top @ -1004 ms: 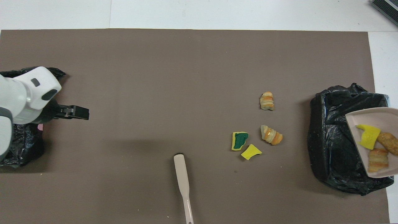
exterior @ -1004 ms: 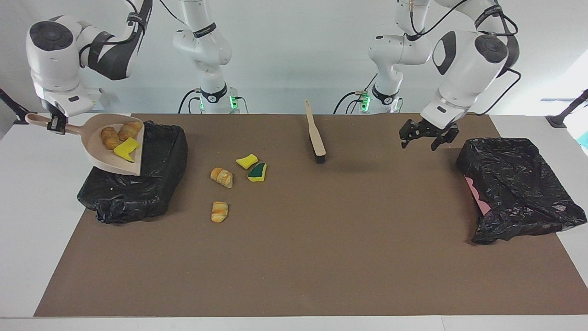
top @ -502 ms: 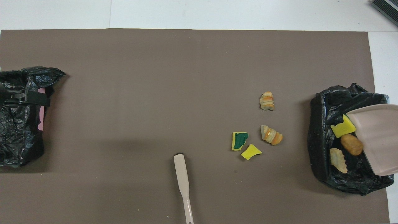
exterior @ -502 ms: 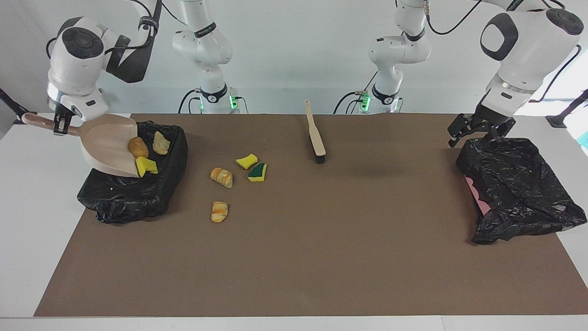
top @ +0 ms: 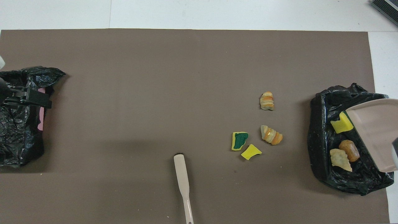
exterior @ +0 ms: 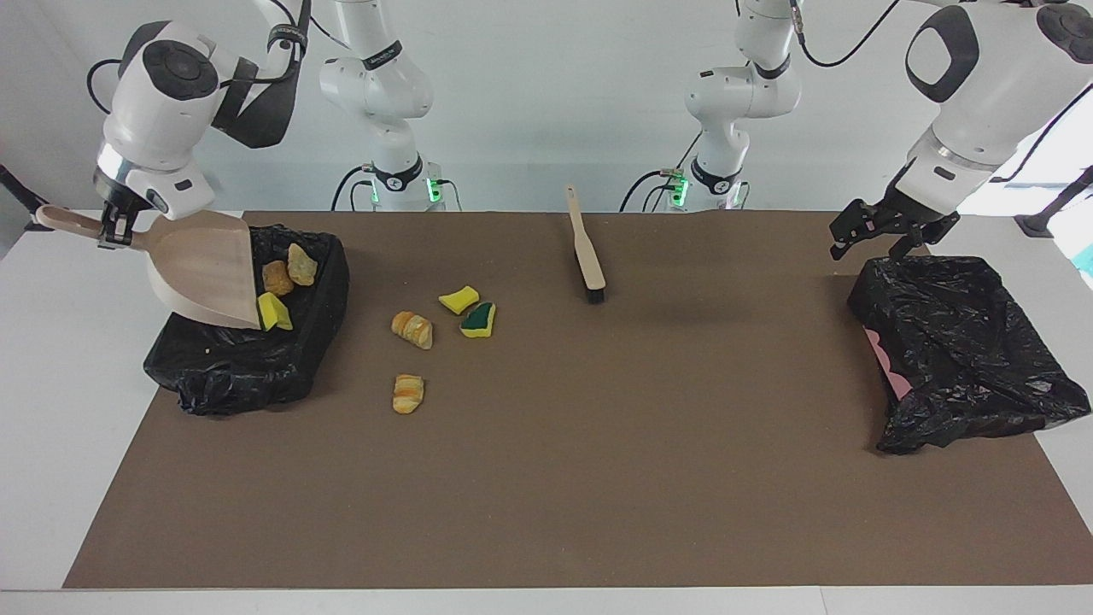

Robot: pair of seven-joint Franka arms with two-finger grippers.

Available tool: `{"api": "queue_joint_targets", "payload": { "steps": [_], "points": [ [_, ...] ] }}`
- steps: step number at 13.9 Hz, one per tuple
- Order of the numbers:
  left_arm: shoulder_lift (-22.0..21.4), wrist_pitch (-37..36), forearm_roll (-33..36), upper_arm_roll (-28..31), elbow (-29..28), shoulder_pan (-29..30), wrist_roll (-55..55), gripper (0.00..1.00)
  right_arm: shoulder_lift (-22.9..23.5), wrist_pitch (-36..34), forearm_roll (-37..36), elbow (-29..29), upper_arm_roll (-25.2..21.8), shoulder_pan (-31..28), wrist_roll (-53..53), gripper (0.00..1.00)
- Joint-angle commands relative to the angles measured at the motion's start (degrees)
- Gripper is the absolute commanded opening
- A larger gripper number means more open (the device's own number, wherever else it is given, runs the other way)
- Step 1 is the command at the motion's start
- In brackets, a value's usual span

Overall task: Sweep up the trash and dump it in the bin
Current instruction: 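Tip the dustpan into the bag with the right gripper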

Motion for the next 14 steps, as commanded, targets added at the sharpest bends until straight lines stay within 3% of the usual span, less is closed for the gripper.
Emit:
{"api": "queue_joint_targets", "payload": {
  "steps": [1, 4, 8, 12, 14],
  "points": [
    [-0.1, -2.2, 4.7, 0.0, 0.9, -2.9, -0.9, 1.00, -0.8, -2.2, -3.0, 1.1, 0.3, 0.4, 1.0, 0.00],
    [-0.1, -2.2, 4.4, -0.1, 1.3, -2.9, -1.8, 1.00, -0.7, -3.4, -4.4, 2.6, 0.4, 0.5, 0.5, 0.00],
    [-0.3, -3.8, 3.7, -0.1, 1.2, -2.5, -1.8, 1.00, 0.1, -8.4, -5.0, 6.3, 0.7, 5.5, 2.0, 0.00],
    [-2.9, -3.2, 2.8, -0.1, -2.2, -2.2, -2.1, 1.00, 1.9, -14.2, -3.6, 9.9, 0.7, 13.7, 10.2, 0.00],
    [-2.9, -2.5, 2.6, -0.1, -2.3, -2.2, -2.2, 1.00, 1.9, -15.9, 0.4, 9.9, 1.1, 14.7, 15.8, 0.00]
  ]
}}
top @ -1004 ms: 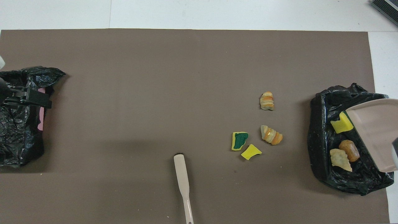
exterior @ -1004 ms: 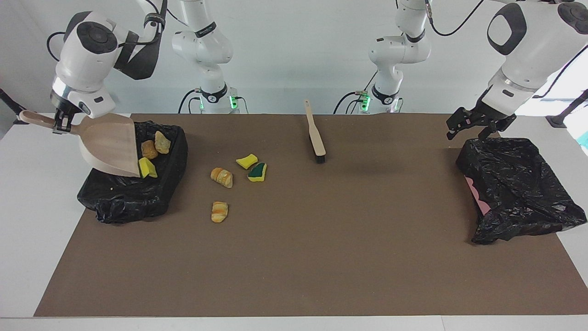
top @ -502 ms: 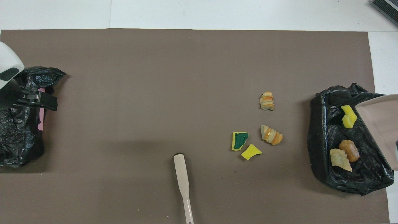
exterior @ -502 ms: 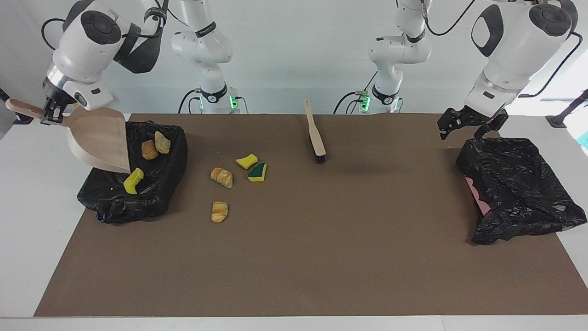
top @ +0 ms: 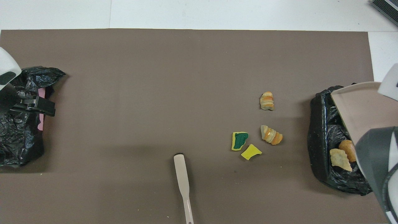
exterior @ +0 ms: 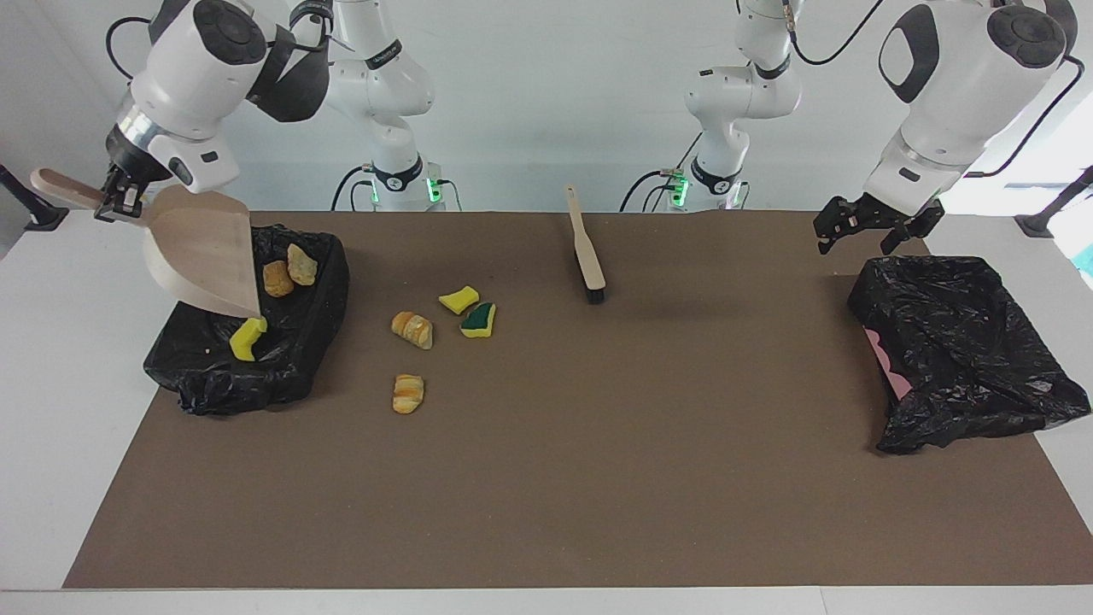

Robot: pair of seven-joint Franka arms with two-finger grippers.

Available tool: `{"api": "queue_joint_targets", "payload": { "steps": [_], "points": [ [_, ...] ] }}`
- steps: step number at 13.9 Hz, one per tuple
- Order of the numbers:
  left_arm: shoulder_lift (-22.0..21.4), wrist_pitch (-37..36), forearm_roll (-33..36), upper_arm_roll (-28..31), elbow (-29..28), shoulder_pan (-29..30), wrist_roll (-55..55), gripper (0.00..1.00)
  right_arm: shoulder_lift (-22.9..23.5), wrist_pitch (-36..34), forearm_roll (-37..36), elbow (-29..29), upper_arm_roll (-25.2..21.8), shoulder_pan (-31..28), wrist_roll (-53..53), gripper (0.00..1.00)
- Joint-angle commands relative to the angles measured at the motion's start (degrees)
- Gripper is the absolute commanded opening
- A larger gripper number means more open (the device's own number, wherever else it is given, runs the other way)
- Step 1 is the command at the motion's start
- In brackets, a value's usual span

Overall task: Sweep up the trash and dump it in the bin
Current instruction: 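Bring the empty dustpan back with the right gripper to the table center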

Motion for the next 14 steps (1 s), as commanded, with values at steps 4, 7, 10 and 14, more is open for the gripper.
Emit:
{"api": "queue_joint_targets", "payload": {
  "steps": [4, 7, 10, 14],
  "points": [
    [-1.7, 1.8, -2.0, 0.2, -2.0, 0.2, -0.5, 1.00, 1.9, -5.4, 11.3, 4.1, 2.0, 3.1, 18.3, 0.00],
    [-1.8, 2.3, -3.6, 0.3, -2.2, 0.2, 0.1, 1.00, 3.1, -6.9, 20.2, 6.4, 2.2, 5.8, 31.4, 0.00],
    [-1.8, 2.6, -3.7, 0.3, -2.2, 0.3, 0.2, 1.00, 6.3, -6.9, 28.9, 10.4, 2.2, 8.0, 44.2, 0.00],
    [-2.6, 3.9, -3.7, 0.3, -3.7, 0.3, 0.3, 1.00, 11.4, -6.3, 36.3, 13.8, 2.2, 12.4, 63.9, 0.00]
  ]
}}
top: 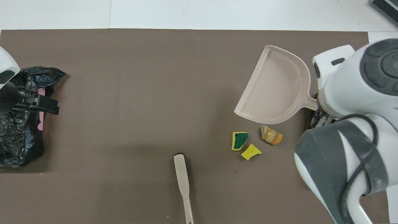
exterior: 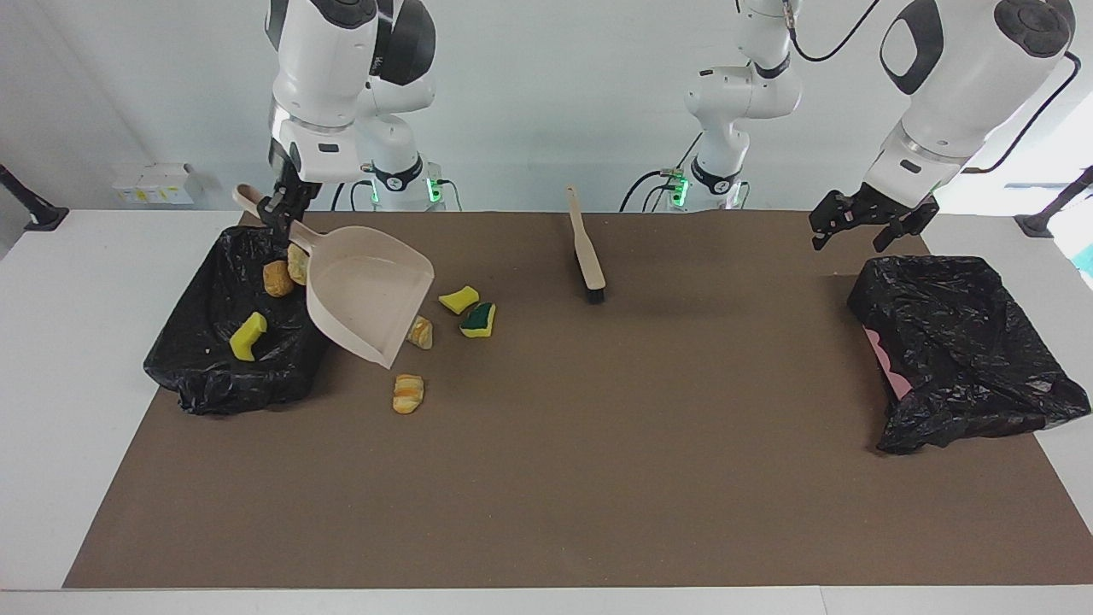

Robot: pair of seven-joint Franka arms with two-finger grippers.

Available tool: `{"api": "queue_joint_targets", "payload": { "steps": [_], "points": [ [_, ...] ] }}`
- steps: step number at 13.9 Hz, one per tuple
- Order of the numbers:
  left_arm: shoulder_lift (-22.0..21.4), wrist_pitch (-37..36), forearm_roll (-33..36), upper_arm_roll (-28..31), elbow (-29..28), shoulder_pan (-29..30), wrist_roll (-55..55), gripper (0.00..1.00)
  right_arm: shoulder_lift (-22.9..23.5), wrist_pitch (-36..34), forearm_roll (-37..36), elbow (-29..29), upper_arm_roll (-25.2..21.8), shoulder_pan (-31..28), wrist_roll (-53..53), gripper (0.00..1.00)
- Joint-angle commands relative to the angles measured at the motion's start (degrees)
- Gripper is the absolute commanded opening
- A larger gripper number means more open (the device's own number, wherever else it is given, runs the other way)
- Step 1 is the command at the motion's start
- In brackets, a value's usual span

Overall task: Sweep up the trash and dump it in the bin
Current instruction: 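Bring the empty dustpan back with the right gripper to the table center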

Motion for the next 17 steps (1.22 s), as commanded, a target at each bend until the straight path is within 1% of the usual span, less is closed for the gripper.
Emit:
{"api": "queue_joint_targets", "payload": {
  "steps": [1, 3, 4, 5, 7, 8, 10, 11, 12, 13, 15, 17],
  "points": [
    [-2.2, 2.4, -0.7, 0.1, -3.0, 0.3, 0.5, 1.00, 5.6, -0.5, 4.8, 4.7, -0.1, 2.8, 13.4, 0.00],
    [-2.2, 2.4, -0.7, 0.1, -3.1, 0.2, 0.5, 1.00, 11.1, -0.5, 5.2, 9.8, -0.1, 7.0, 25.1, 0.00],
    [-2.3, 2.4, -0.7, 0.1, -3.3, 0.2, 0.5, 1.00, 13.6, -0.5, 5.7, 12.3, -0.1, 8.5, 29.2, 0.00],
    [-2.3, 2.5, -0.6, 0.1, -3.6, 0.2, 0.5, 1.00, 15.6, -0.1, 8.0, 14.6, -0.1, 9.0, 32.5, 0.00],
    [-2.5, 2.8, -0.7, 0.1, -3.9, 0.2, 0.5, 1.00, 16.4, 3.7, 14.2, 14.4, -0.1, 9.3, 37.7, 0.00],
    [-2.7, 2.9, -0.6, 0.1, -4.2, 0.2, 0.5, 1.00, 17.4, 4.9, 15.1, 14.2, -0.1, 10.2, 40.6, 0.00],
    [-2.8, 2.9, -0.6, 0.1, -4.4, 0.2, 0.5, 1.00, 19.5, 8.5, 15.2, 14.6, -0.1, 13.9, 49.3, 0.00],
    [-2.9, 2.9, -0.6, 0.1, -4.7, 0.2, 0.5, 1.00, 20.2, 10.6, 16.1, 14.8, -0.1, 14.1, 53.1, 0.00],
    [-2.9, 3.0, -0.6, 0.1, -4.6, 0.2, 0.5, 1.00, 20.6, 11.9, 17.7, 14.8, -0.1, 14.1, 54.2, 0.00],
    [-3.0, 3.2, -0.7, 0.1, -4.8, 0.2, 0.5, 1.00, 21.3, 12.4, 18.0, 14.8, -0.1, 14.9, 54.6, 0.00],
    [-3.0, 3.8, -0.7, 0.1, -4.9, 0.2, 0.5, 1.00, 22.8, 15.8, 17.8, 14.6, -0.2, 17.4, 56.0, 0.00],
    [-3.0, 3.9, -0.6, 0.1, -5.1, 0.2, 0.5, 1.00, 23.9, 16.6, 17.8, 14.3, -0.1, 18.3, 58.3, 0.00]
  ]
}}
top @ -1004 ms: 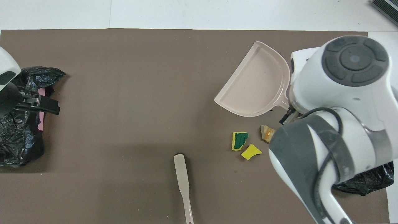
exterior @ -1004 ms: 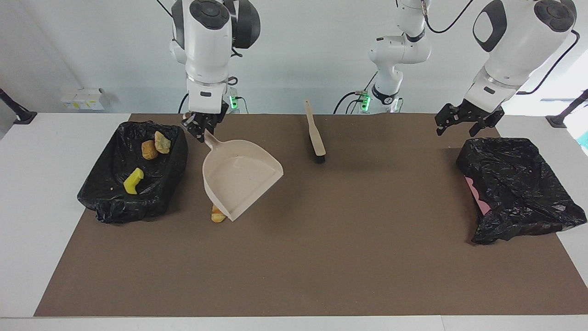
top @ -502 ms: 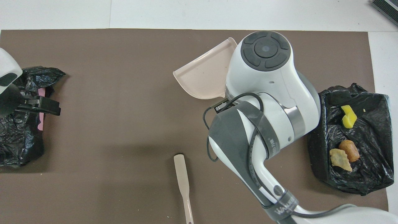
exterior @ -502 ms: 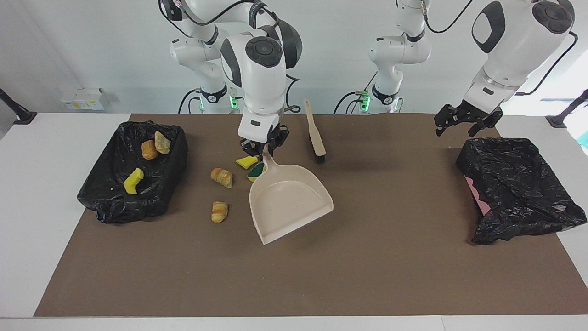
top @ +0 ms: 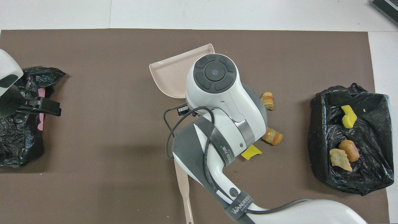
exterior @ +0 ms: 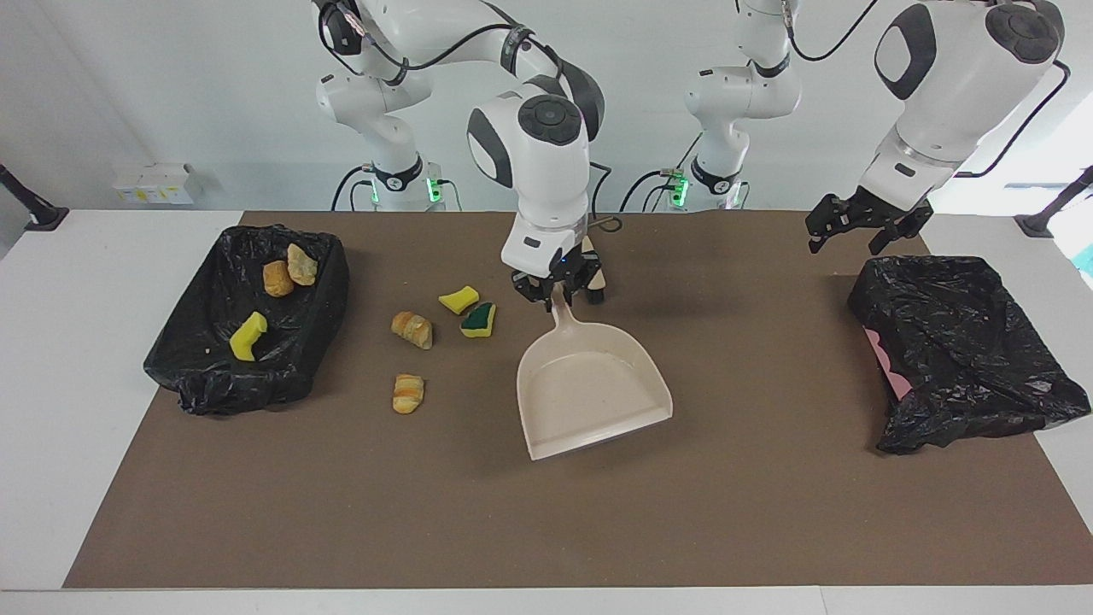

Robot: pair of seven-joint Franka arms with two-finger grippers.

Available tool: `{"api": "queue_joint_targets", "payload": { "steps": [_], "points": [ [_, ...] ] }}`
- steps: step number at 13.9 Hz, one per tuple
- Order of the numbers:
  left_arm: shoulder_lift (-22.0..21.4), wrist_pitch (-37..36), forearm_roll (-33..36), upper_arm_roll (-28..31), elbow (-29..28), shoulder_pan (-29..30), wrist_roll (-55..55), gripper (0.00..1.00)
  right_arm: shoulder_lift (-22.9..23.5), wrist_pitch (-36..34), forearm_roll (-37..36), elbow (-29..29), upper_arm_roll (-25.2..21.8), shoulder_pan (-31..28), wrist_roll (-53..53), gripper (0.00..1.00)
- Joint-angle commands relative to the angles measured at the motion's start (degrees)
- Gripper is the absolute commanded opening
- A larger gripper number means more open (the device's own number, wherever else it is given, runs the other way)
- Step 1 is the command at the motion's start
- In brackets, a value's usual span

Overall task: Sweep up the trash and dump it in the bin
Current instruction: 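Bring the empty dustpan back with the right gripper to the table center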

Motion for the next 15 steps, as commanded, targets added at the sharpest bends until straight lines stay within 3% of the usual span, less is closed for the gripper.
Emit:
{"api": "queue_joint_targets", "payload": {
  "steps": [1, 3, 12, 15],
  "points": [
    [-1.9, 1.9, -0.5, 0.1, -2.5, 0.2, 0.6, 1.00, 2.8, 0.9, 1.5, 1.5, -0.1, 1.4, 4.9, 0.00],
    [-1.9, 1.9, -0.5, 0.1, -2.5, 0.2, 0.6, 1.00, 4.8, 2.7, 1.7, 1.3, -0.1, 2.8, 9.5, 0.00],
    [-1.9, 2.0, -0.5, 0.1, -2.6, 0.2, 0.6, 1.00, 10.5, 7.3, 2.2, 1.2, -0.1, 4.2, 9.7, 0.00],
    [-1.7, 2.6, -0.5, 0.1, -2.7, 0.2, 0.6, 1.00, 10.3, 10.2, 4.1, 0.7, -0.2, 6.2, 11.1, 0.11]
  ]
}}
